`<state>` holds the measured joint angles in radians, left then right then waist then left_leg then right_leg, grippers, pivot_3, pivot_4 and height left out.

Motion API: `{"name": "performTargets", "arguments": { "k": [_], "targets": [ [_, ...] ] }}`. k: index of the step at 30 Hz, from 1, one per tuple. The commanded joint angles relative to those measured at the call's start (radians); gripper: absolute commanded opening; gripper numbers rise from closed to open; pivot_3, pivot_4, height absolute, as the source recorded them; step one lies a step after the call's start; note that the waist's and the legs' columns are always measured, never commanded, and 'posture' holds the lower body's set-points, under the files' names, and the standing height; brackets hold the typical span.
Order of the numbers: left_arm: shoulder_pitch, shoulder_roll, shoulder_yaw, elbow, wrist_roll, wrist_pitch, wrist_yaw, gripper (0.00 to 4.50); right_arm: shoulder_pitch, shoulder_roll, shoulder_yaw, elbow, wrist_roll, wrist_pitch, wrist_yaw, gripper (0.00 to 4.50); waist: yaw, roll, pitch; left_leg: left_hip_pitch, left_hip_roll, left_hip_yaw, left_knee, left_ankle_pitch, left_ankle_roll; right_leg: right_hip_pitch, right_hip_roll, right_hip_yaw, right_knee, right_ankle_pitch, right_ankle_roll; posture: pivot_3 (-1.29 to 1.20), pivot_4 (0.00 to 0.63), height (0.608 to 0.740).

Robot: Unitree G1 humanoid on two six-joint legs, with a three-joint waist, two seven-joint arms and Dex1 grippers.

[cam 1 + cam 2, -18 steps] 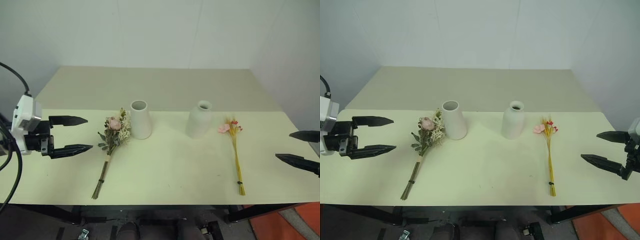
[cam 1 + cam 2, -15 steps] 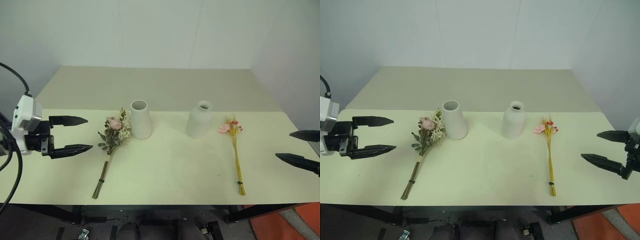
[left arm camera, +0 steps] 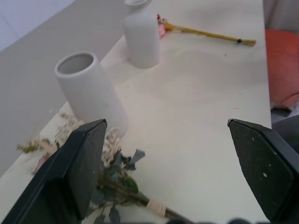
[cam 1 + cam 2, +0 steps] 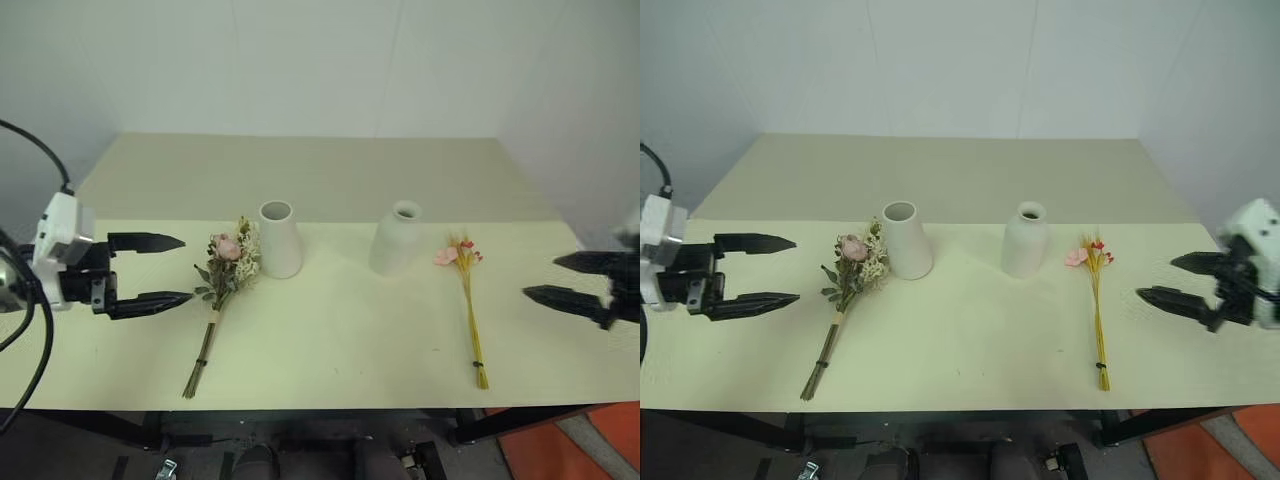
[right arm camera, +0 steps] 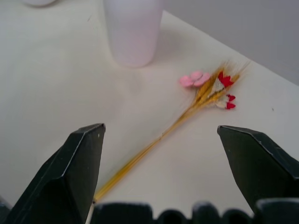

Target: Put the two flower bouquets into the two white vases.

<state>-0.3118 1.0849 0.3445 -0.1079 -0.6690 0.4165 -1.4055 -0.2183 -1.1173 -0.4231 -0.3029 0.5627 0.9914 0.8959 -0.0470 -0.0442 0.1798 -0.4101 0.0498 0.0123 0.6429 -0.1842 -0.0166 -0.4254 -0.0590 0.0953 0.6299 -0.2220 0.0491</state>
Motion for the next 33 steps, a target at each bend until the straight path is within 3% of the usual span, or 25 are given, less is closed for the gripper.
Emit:
{"name": "performTargets", "arguments": {
  "k": [1, 6, 10, 23, 26, 33],
  "targets": [
    [-0.066, 0.011, -0.039, 0.015, 0.008, -0.028, -0.041, 4.50, -0.104, 0.058, 0.112, -0.008, -0.037, 0.112, -0.168, 4.46, 0.001, 0.000, 0.000, -0.001, 0.000, 0.000, 0.000, 0.000, 0.001, 0.000, 0.000, 0.000, 0.000, 0.000, 0.000, 0.00, 0.150, 0.740],
    [-0.128, 0.001, -0.105, 0.053, 0.038, -0.055, -0.084, 4.50, -0.250, 0.194, 0.201, 0.010, -0.077, 0.277, -0.361, 4.46, 0.003, 0.000, 0.000, -0.010, -0.001, 0.000, 0.000, 0.001, 0.002, -0.008, 0.000, 0.000, 0.000, 0.001, 0.001, 0.00, 0.150, 0.740],
    [-0.140, -0.018, -0.125, 0.054, 0.045, -0.061, -0.083, 4.50, -0.276, 0.257, 0.265, 0.021, -0.124, 0.347, -0.453, 4.46, 0.005, 0.000, 0.000, -0.016, 0.000, -0.001, 0.000, 0.001, 0.003, -0.013, 0.001, 0.000, 0.001, 0.006, 0.003, 0.00, 0.150, 0.740],
    [-0.112, -0.035, -0.113, 0.030, 0.056, -0.061, -0.067, 4.50, -0.269, 0.376, 0.282, 0.100, -0.212, 0.340, -0.568, 4.46, 0.003, 0.000, 0.000, -0.015, 0.000, -0.001, 0.000, 0.001, 0.004, -0.012, 0.002, 0.000, 0.002, 0.005, 0.008, 0.00, 0.150, 0.740],
    [-0.102, -0.033, -0.105, 0.021, 0.053, -0.057, -0.064, 4.50, -0.272, 0.400, 0.270, 0.117, -0.196, 0.364, -0.557, 3.96, 0.000, 0.000, 0.000, -0.015, 0.000, -0.001, 0.001, 0.001, 0.004, -0.012, 0.002, 0.001, 0.002, 0.005, 0.008, 0.00, 0.150, 0.740],
    [-0.073, -0.020, -0.085, 0.007, 0.048, -0.050, -0.064, 4.50, -0.305, 0.398, 0.271, 0.202, -0.200, 0.392, -0.543, 1.55, 0.001, 0.000, 0.000, -0.015, 0.000, -0.001, 0.001, 0.001, 0.004, -0.012, 0.002, 0.001, 0.002, 0.005, 0.008, 0.00, 0.150, 0.740]
  ]
}}
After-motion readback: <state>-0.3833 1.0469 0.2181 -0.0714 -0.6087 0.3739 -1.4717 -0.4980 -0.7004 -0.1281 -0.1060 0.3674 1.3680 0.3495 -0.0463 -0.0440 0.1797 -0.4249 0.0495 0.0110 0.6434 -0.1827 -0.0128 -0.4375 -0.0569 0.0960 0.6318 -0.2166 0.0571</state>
